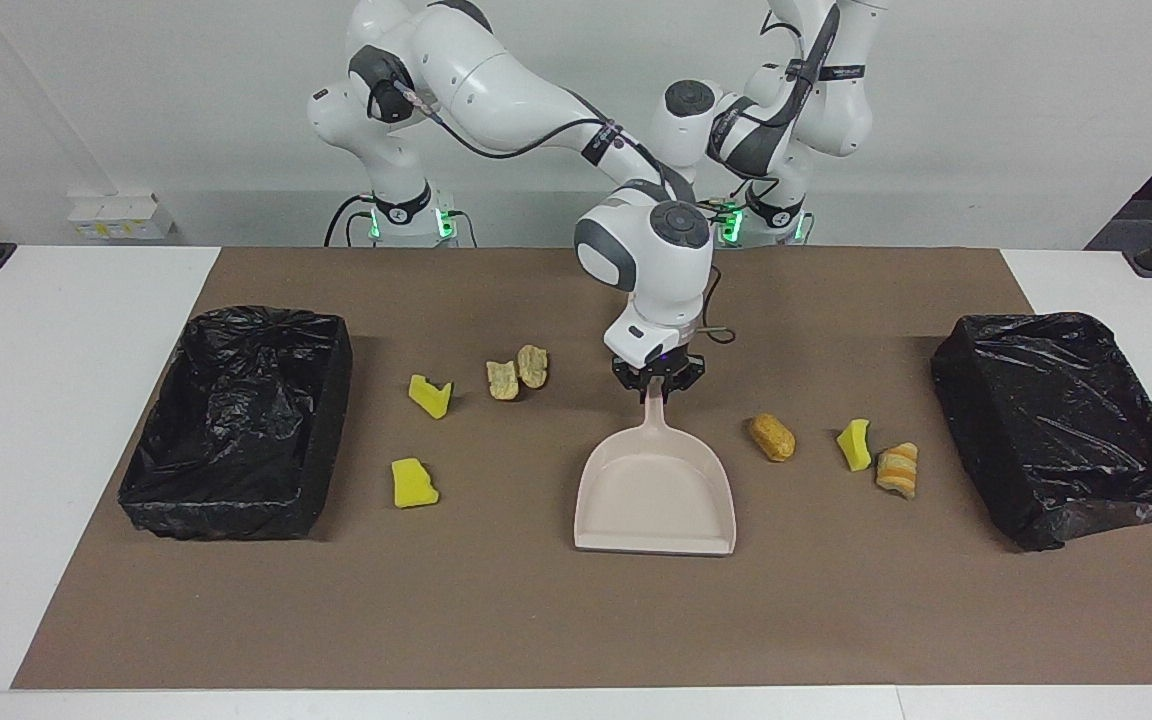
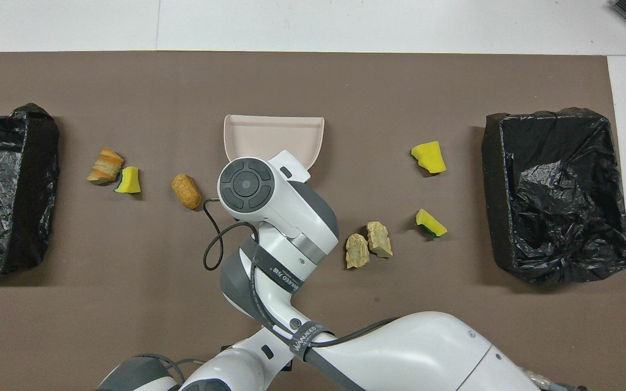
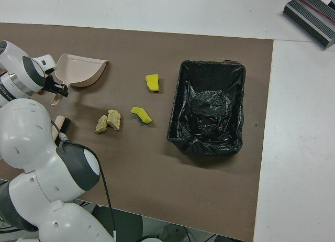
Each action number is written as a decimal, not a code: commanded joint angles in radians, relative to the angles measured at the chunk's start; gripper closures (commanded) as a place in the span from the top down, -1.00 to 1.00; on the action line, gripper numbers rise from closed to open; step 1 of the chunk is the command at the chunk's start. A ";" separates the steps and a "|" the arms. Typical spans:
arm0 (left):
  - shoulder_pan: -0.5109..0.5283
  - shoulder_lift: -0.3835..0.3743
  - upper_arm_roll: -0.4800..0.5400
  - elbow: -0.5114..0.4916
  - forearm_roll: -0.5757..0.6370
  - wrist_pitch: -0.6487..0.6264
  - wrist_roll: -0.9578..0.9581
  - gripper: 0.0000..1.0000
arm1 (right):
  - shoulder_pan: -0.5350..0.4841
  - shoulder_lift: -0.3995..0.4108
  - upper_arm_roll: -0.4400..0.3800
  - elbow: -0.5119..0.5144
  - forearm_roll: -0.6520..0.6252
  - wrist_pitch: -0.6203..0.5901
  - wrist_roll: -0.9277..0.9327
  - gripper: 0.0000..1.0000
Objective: Sweep and dump trash in bin
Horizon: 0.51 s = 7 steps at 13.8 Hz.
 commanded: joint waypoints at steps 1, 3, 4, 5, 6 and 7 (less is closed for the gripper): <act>0.063 -0.092 -0.005 -0.011 0.058 -0.112 -0.005 -1.00 | -0.040 -0.059 0.008 -0.031 -0.017 0.017 -0.138 -1.00; 0.143 -0.126 -0.005 -0.008 0.095 -0.159 -0.005 -1.00 | -0.075 -0.090 0.008 -0.031 -0.008 0.008 -0.321 -1.00; 0.178 -0.124 -0.005 -0.001 0.124 -0.171 -0.005 -1.00 | -0.093 -0.110 0.008 -0.037 -0.005 -0.002 -0.428 -1.00; 0.227 -0.123 -0.005 0.013 0.142 -0.174 -0.002 -1.00 | -0.121 -0.124 0.011 -0.041 -0.002 -0.006 -0.599 -1.00; 0.302 -0.115 -0.007 0.034 0.165 -0.176 0.012 -1.00 | -0.144 -0.131 0.014 -0.040 0.020 -0.022 -0.757 -1.00; 0.365 -0.104 -0.008 0.054 0.206 -0.177 0.039 -1.00 | -0.173 -0.144 0.015 -0.037 0.056 -0.059 -0.856 -1.00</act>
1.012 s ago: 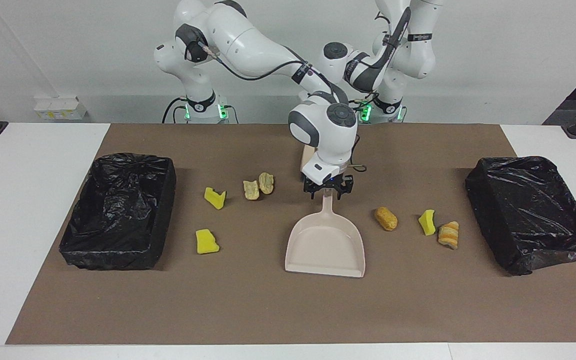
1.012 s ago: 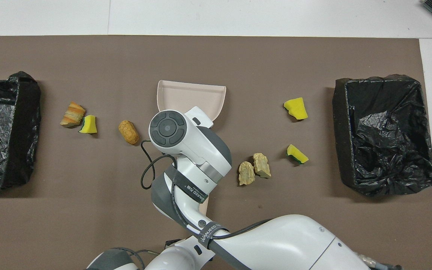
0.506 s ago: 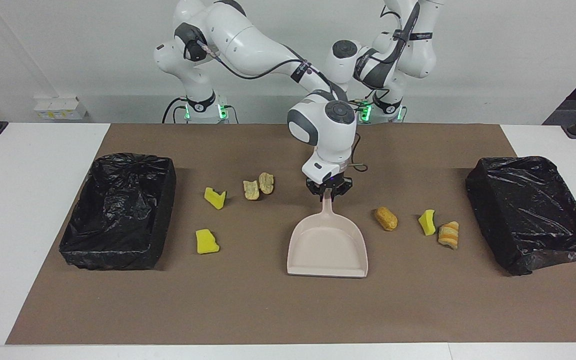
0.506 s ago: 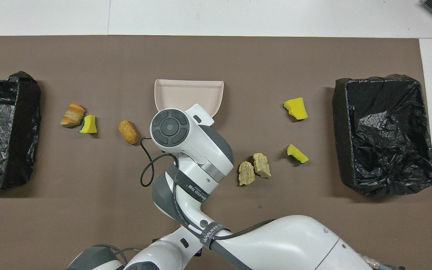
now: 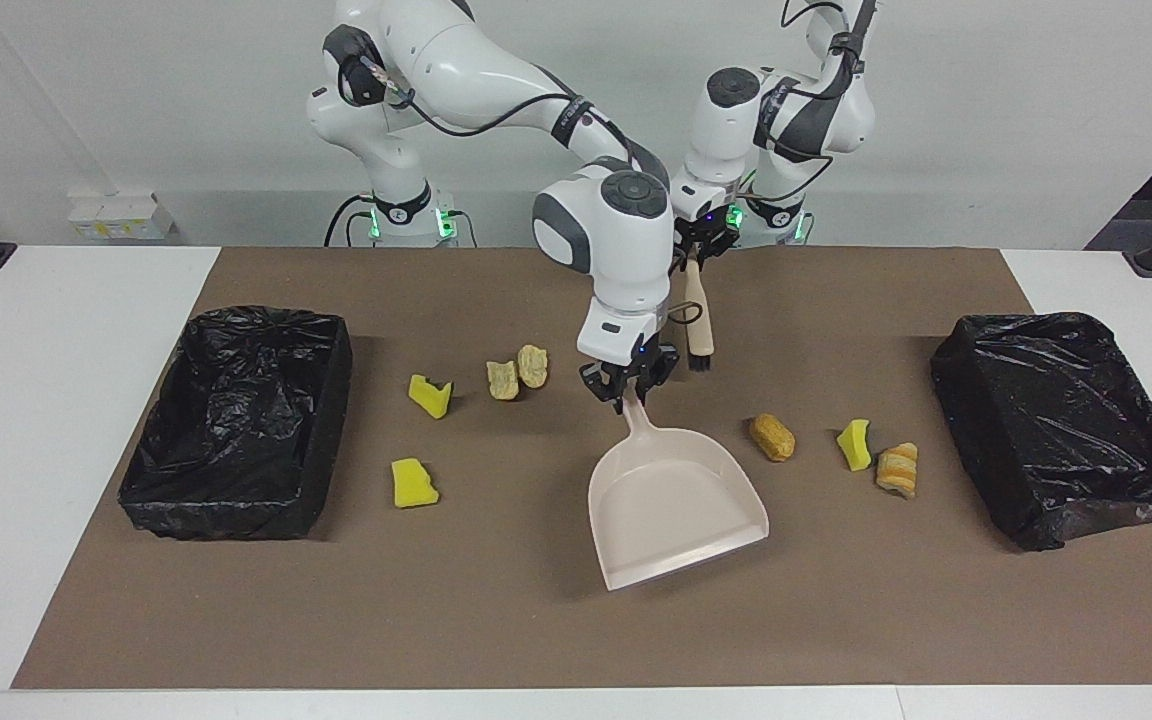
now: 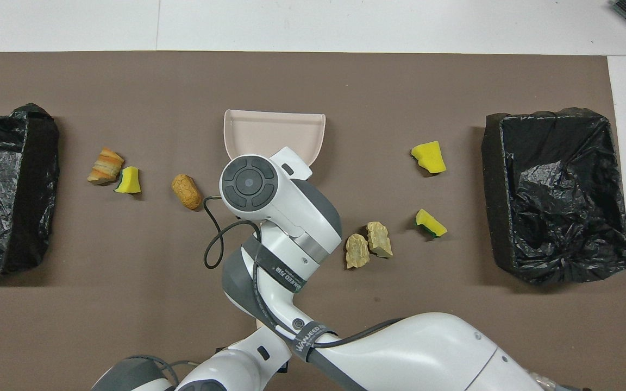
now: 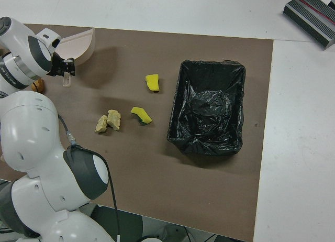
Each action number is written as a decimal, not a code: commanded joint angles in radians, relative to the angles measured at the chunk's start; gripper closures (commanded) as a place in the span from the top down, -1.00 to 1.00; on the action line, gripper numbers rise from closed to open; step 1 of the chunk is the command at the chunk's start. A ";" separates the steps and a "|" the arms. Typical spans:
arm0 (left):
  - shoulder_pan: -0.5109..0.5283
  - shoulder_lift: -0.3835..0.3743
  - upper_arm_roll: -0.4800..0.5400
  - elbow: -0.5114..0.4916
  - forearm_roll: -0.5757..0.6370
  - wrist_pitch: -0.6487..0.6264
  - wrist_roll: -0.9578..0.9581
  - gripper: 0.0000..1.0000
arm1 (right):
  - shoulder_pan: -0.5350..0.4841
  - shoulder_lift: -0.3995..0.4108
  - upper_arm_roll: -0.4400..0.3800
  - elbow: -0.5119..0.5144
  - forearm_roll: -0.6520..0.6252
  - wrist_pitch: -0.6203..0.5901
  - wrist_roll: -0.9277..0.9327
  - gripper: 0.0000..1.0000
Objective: Sweep and dump trash in bin
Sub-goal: 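Sweep the rolls into the dustpan with the left gripper's brush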
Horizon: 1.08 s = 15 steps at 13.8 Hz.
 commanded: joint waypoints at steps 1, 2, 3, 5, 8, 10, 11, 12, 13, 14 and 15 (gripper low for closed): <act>0.168 0.025 -0.011 0.061 0.075 -0.035 0.074 -1.00 | -0.080 -0.060 0.017 -0.035 0.059 -0.072 -0.305 -1.00; 0.237 0.051 -0.011 0.093 0.076 -0.035 0.129 -1.00 | -0.091 -0.065 0.017 -0.032 0.059 -0.118 -0.415 -1.00; 0.308 0.085 -0.011 0.132 0.081 -0.036 0.192 -1.00 | -0.106 -0.067 0.017 -0.032 0.060 -0.142 -0.517 -1.00; 0.427 0.155 -0.010 0.202 0.087 -0.032 0.309 -1.00 | -0.129 -0.068 0.017 -0.037 0.059 -0.176 -0.713 -1.00; 0.612 0.237 -0.010 0.290 0.093 -0.021 0.551 -1.00 | -0.140 -0.071 0.015 -0.035 0.043 -0.245 -0.910 -1.00; 0.701 0.312 -0.007 0.351 0.093 -0.024 0.691 -1.00 | -0.135 -0.061 0.017 -0.034 0.022 -0.259 -0.970 -1.00; 0.724 0.361 -0.007 0.380 0.093 -0.023 0.728 -1.00 | -0.125 -0.051 0.015 -0.032 -0.019 -0.259 -1.014 -1.00; 0.735 0.407 -0.002 0.411 0.093 -0.021 0.755 -1.00 | -0.123 -0.041 0.017 -0.032 -0.053 -0.256 -1.053 -1.00; 0.758 0.451 -0.001 0.444 0.093 -0.021 0.795 -1.00 | -0.124 -0.030 0.017 -0.032 -0.055 -0.239 -1.097 -1.00; 0.785 0.488 -0.001 0.466 0.092 -0.021 0.844 -1.00 | -0.123 -0.013 0.018 -0.029 -0.055 -0.232 -1.131 -1.00; 0.788 0.510 -0.002 0.469 0.092 -0.017 0.866 -1.00 | -0.123 0.016 0.020 -0.011 -0.058 -0.209 -1.151 -1.00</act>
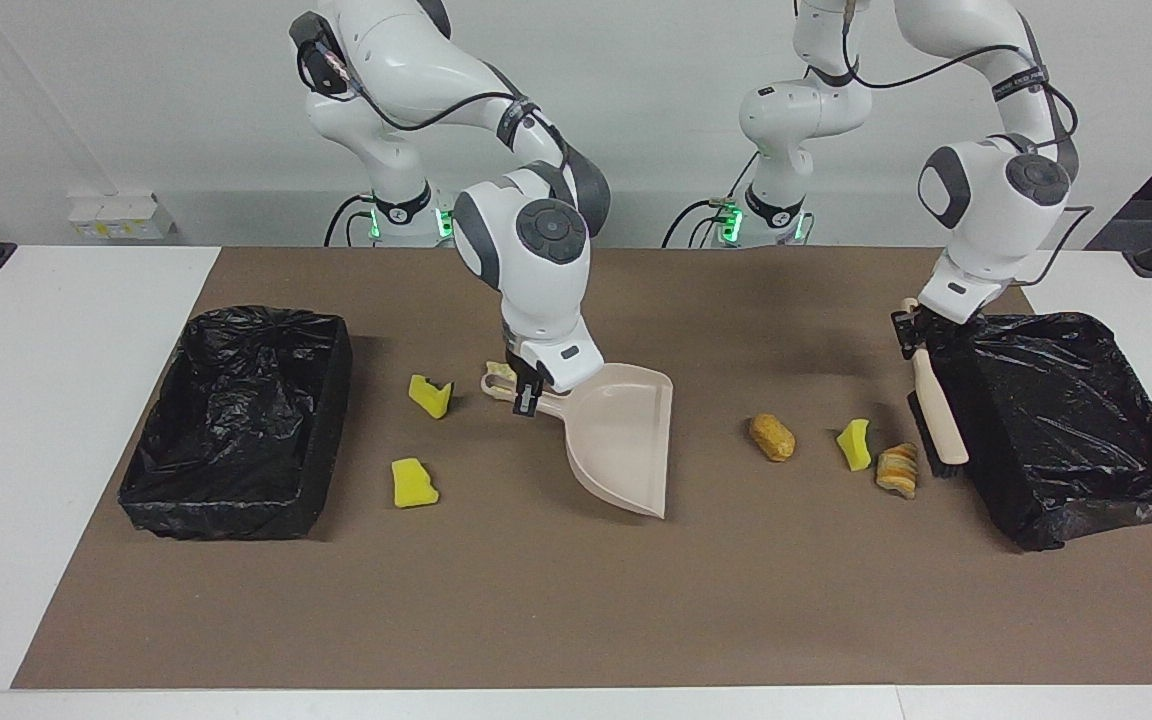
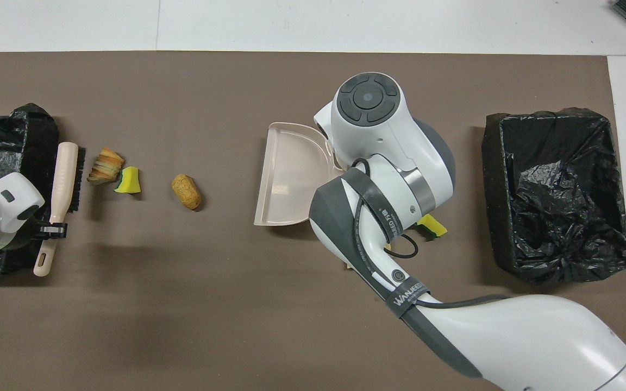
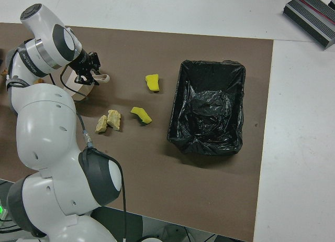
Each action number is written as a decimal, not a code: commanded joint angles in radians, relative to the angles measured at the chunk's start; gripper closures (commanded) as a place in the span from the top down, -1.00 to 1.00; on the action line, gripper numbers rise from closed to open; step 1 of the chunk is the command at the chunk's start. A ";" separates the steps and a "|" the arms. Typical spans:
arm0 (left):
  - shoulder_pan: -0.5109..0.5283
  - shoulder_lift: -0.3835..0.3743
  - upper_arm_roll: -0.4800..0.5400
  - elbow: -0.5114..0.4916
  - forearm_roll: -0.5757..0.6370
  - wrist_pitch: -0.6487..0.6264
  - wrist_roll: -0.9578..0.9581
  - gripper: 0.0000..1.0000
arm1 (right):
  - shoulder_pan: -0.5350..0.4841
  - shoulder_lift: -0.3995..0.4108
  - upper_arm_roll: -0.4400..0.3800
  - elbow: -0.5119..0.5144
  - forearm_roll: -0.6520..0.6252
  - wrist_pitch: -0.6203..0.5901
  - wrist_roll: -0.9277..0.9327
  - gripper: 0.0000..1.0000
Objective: Sweep and dump trash in bin
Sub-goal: 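Sweep the rolls into the dustpan with the left gripper's brush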
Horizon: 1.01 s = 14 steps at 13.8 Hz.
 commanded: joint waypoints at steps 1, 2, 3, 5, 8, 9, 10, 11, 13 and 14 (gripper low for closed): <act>0.029 0.096 -0.013 0.068 0.003 -0.015 0.056 -1.00 | 0.002 0.069 0.014 0.038 -0.029 0.049 -0.071 -1.00; 0.020 0.100 -0.014 0.065 -0.012 -0.016 0.056 -1.00 | 0.017 0.086 0.014 0.055 -0.029 0.066 -0.071 -1.00; 0.013 0.100 -0.016 0.060 -0.052 -0.022 0.055 -1.00 | 0.017 0.091 0.014 0.057 -0.026 0.077 -0.071 -1.00; -0.038 0.091 -0.019 0.040 -0.112 -0.018 0.008 -1.00 | 0.017 0.088 0.019 0.055 -0.022 0.077 -0.094 -1.00; -0.160 0.076 -0.020 0.010 -0.135 -0.010 -0.272 -1.00 | 0.022 0.088 0.020 0.047 -0.018 0.098 -0.111 -1.00; -0.193 0.074 -0.022 0.005 -0.170 -0.005 -0.345 -1.00 | 0.022 0.086 0.020 0.044 -0.018 0.101 -0.111 -1.00; -0.242 0.071 -0.022 -0.006 -0.227 0.011 -0.391 -1.00 | 0.022 0.088 0.020 0.043 -0.016 0.115 -0.113 -1.00; -0.291 0.065 -0.020 -0.016 -0.280 0.036 -0.433 -1.00 | 0.025 0.085 0.020 0.031 -0.013 0.141 -0.113 -1.00; -0.392 0.062 -0.022 -0.027 -0.382 0.083 -0.486 -1.00 | 0.025 0.079 0.020 0.017 -0.013 0.158 -0.111 -1.00; -0.435 0.062 -0.020 -0.027 -0.435 0.102 -0.487 -1.00 | 0.025 0.080 0.020 0.017 -0.013 0.158 -0.111 -1.00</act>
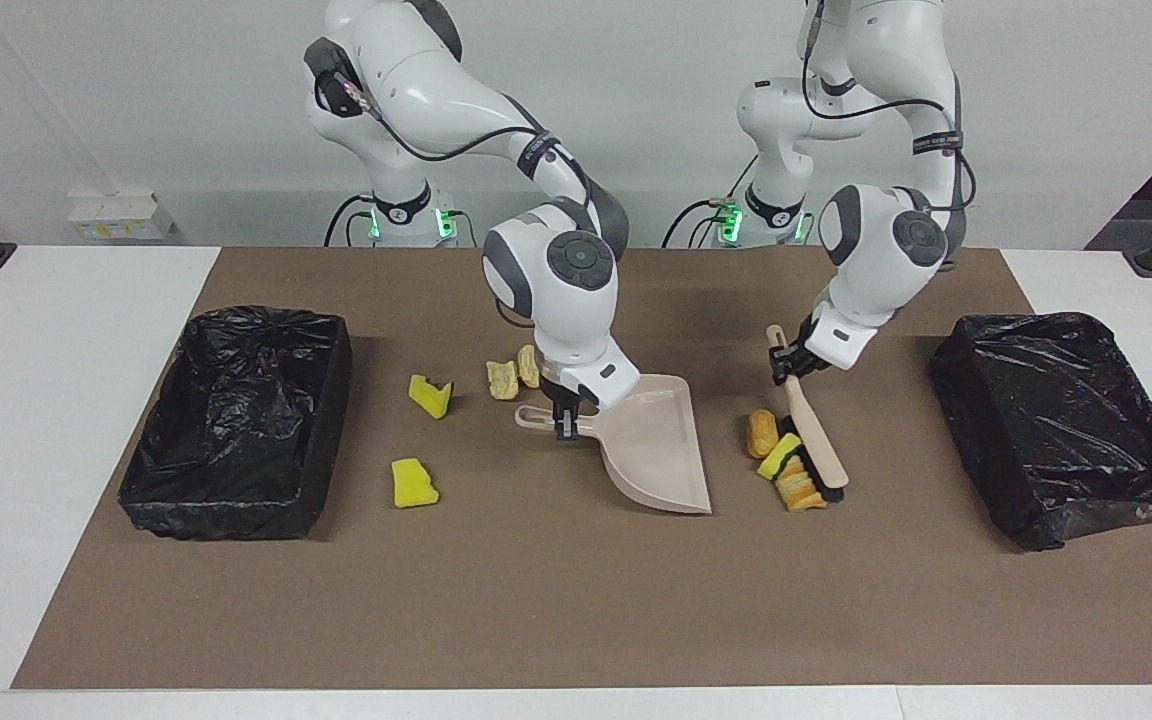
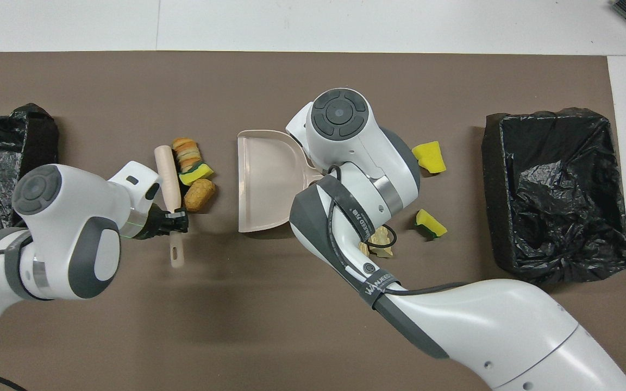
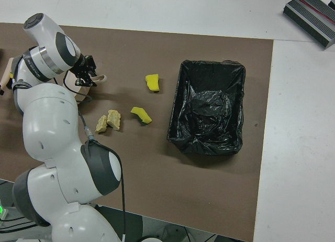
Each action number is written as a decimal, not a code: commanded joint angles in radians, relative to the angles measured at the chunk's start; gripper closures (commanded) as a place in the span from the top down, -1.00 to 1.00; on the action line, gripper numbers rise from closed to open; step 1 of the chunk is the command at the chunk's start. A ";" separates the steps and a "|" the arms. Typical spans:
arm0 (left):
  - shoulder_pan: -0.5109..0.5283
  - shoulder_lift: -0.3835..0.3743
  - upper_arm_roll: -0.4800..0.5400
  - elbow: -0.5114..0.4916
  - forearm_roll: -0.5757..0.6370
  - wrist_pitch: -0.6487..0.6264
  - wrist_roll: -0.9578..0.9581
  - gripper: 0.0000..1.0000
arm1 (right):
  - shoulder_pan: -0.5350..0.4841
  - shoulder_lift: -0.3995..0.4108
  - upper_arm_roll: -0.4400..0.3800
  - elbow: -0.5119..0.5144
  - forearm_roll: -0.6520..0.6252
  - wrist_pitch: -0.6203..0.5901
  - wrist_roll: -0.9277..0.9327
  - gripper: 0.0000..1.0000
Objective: Sweep and dump trash in bin
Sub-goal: 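Carry the loaded dustpan with the right gripper to the far bin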
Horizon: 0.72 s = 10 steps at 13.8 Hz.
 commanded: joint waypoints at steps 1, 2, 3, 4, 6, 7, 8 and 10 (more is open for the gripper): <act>-0.111 -0.030 0.016 -0.040 -0.126 0.069 -0.024 -1.00 | -0.009 -0.002 0.010 -0.010 -0.007 0.024 -0.028 -1.00; -0.143 -0.030 0.016 -0.040 -0.151 0.083 -0.024 -1.00 | -0.009 -0.003 0.010 -0.010 -0.007 0.022 -0.028 -1.00; -0.167 -0.029 0.015 -0.037 -0.178 0.089 -0.021 -1.00 | -0.009 -0.002 0.010 -0.010 -0.007 0.022 -0.026 -1.00; -0.195 -0.027 0.015 -0.029 -0.215 0.106 -0.016 -1.00 | -0.009 -0.003 0.010 -0.010 -0.007 0.024 -0.023 -1.00; -0.236 -0.017 0.013 0.000 -0.254 0.127 -0.016 -1.00 | -0.009 -0.002 0.010 -0.010 -0.007 0.024 -0.023 -1.00; -0.253 -0.011 0.013 0.020 -0.255 0.124 -0.016 -1.00 | -0.010 -0.002 0.010 -0.008 -0.005 0.024 -0.022 -1.00; -0.264 -0.013 0.013 0.028 -0.257 0.123 -0.021 -1.00 | -0.012 -0.002 0.011 -0.008 -0.004 0.027 -0.023 -1.00; -0.264 -0.032 0.004 0.039 -0.257 0.104 -0.030 -1.00 | -0.023 -0.002 0.013 -0.008 -0.002 0.028 -0.022 -1.00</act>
